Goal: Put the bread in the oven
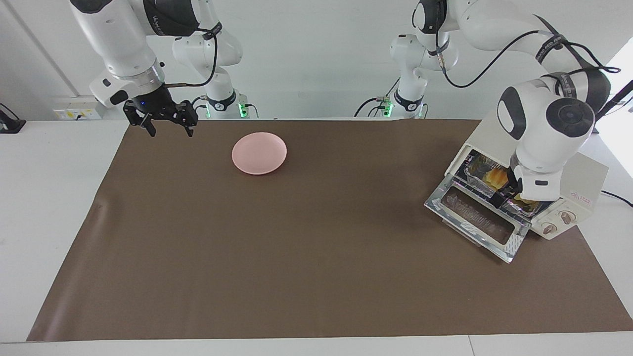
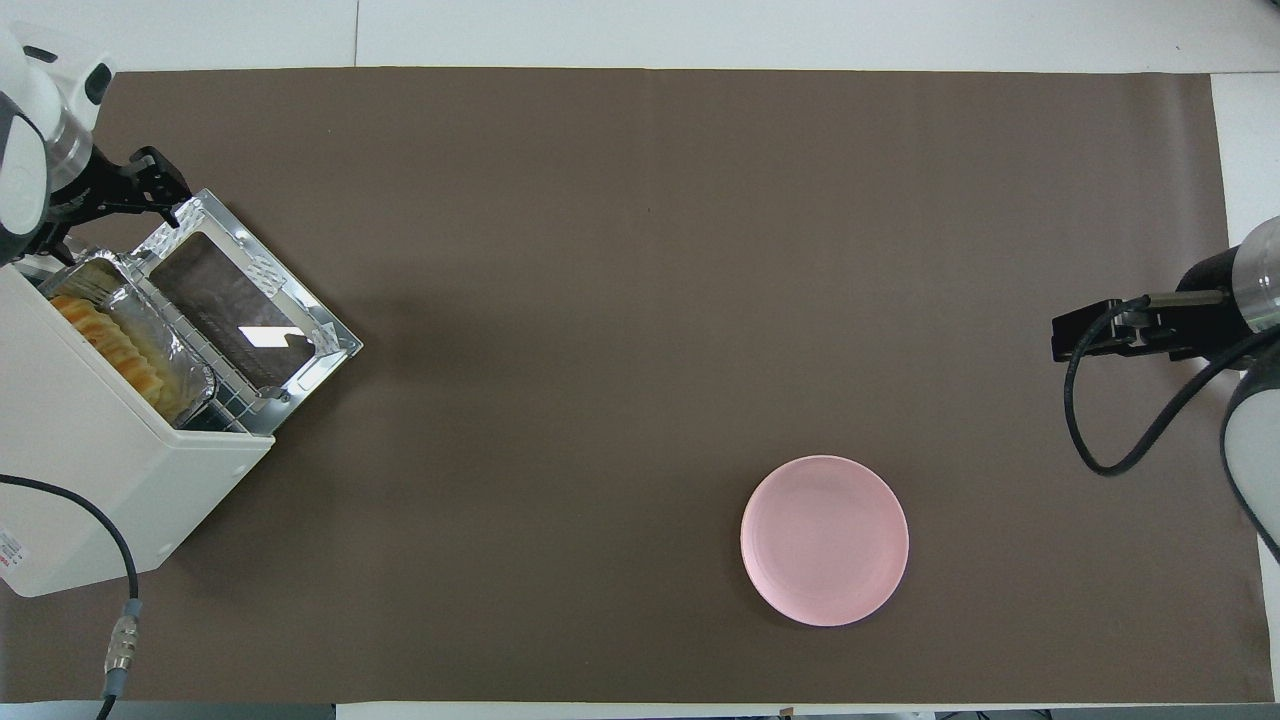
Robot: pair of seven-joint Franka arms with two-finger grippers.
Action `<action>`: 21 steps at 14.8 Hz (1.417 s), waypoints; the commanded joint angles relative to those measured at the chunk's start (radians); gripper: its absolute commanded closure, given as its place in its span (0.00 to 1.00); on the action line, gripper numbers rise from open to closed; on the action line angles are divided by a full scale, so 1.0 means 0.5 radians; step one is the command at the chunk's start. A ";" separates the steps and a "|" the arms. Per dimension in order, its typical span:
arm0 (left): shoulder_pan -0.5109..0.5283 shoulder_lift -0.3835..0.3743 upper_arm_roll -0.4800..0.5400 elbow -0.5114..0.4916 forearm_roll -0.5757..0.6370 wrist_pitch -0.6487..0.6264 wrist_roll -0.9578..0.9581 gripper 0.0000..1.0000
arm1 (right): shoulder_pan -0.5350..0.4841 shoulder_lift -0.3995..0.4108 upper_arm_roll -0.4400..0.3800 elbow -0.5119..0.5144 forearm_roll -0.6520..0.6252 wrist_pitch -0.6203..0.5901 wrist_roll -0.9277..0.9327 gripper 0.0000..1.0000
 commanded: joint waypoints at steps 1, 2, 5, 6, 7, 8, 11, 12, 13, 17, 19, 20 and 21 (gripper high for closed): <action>0.022 -0.247 0.009 0.049 0.005 -0.166 0.291 0.00 | -0.039 -0.007 0.024 0.010 -0.001 -0.031 -0.057 0.00; 0.040 -0.330 0.009 0.034 0.005 -0.221 0.383 0.00 | -0.039 -0.007 0.024 0.010 0.002 -0.031 -0.054 0.00; 0.062 -0.520 0.006 -0.064 0.005 -0.491 0.623 0.00 | -0.036 -0.007 0.024 0.010 -0.001 -0.031 -0.054 0.00; 0.056 -0.591 0.003 -0.137 0.005 -0.534 0.681 0.00 | -0.039 -0.007 0.024 0.010 -0.001 -0.031 -0.054 0.00; 0.050 -0.665 -0.004 -0.205 0.002 -0.534 0.718 0.00 | -0.039 -0.007 0.024 0.010 0.002 -0.031 -0.057 0.00; 0.040 -0.699 -0.016 -0.248 -0.004 -0.534 0.737 0.00 | -0.039 -0.007 0.024 0.010 0.002 -0.031 -0.054 0.00; 0.415 -0.708 -0.481 -0.230 -0.194 -0.562 0.832 0.00 | -0.039 -0.007 0.024 0.010 0.002 -0.031 -0.054 0.00; 0.539 -0.705 -0.646 -0.233 -0.179 -0.559 0.832 0.00 | -0.039 -0.007 0.024 0.010 0.002 -0.031 -0.054 0.00; 0.598 -0.705 -0.703 -0.239 -0.179 -0.562 0.835 0.00 | -0.039 -0.007 0.024 0.010 -0.001 -0.031 -0.057 0.00; 0.611 -0.729 -0.715 -0.312 -0.198 -0.553 0.878 0.00 | -0.039 -0.007 0.024 0.010 -0.001 -0.031 -0.054 0.00; 0.608 -0.733 -0.715 -0.319 -0.198 -0.571 0.881 0.00 | -0.039 -0.007 0.024 0.010 -0.001 -0.031 -0.057 0.00; 0.602 -0.733 -0.715 -0.319 -0.198 -0.568 0.878 0.00 | -0.039 -0.007 0.024 0.010 -0.001 -0.034 -0.054 0.00; 0.587 -0.736 -0.718 -0.334 -0.198 -0.553 0.875 0.00 | -0.039 -0.007 0.024 0.010 -0.001 -0.031 -0.057 0.00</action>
